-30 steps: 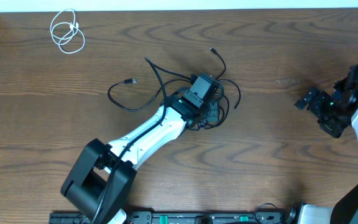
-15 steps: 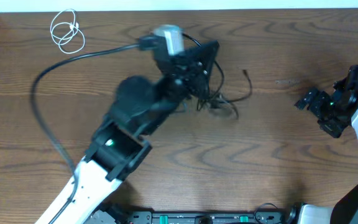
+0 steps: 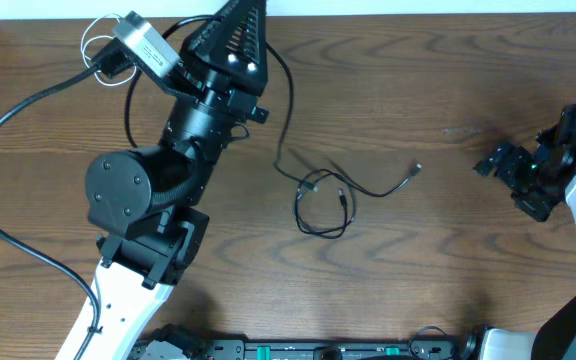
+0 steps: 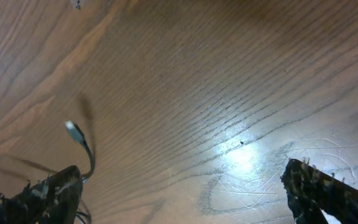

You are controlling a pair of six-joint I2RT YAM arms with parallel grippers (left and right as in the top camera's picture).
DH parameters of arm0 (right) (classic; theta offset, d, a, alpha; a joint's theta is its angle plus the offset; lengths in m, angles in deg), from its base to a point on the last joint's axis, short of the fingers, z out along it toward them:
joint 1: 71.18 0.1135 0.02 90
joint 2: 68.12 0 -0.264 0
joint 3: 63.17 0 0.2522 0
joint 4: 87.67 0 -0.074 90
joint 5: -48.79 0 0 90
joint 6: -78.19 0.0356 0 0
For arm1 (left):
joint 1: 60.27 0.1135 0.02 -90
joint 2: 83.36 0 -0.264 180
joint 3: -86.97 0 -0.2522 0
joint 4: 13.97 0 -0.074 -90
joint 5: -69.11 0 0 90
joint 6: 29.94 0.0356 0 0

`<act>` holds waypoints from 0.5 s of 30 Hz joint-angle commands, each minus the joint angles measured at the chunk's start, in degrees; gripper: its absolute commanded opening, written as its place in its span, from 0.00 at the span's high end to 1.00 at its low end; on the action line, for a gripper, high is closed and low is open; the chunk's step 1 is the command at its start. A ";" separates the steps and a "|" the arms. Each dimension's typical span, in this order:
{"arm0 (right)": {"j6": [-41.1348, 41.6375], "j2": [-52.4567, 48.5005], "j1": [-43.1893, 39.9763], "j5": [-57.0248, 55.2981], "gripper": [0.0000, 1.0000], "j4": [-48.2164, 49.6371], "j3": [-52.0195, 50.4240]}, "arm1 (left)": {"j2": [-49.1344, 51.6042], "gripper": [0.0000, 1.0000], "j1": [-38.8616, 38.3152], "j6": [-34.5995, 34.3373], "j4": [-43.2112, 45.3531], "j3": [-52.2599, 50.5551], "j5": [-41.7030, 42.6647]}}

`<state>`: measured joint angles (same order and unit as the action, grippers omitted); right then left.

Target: Untangle cables

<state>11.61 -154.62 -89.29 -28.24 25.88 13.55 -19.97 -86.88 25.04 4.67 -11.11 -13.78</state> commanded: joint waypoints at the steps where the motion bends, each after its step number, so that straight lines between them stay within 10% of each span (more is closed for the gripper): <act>1: -0.76 0.66 -0.22 -0.48 0.01 -0.02 0.24 | 2.16 0.93 0.81 -15.30 -2.54 1.25 0.74; 5: -0.76 0.66 -0.22 -0.46 0.01 0.00 0.24 | 5.46 0.93 1.11 -24.68 -8.98 1.25 4.48; 15: -0.76 0.66 -0.24 -0.48 0.01 0.00 0.24 | 9.05 0.93 1.86 20.33 -23.41 1.25 -4.61</act>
<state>11.61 -154.62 -89.29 -28.21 25.84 13.55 -10.48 -85.22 27.81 -18.06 -10.89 -14.46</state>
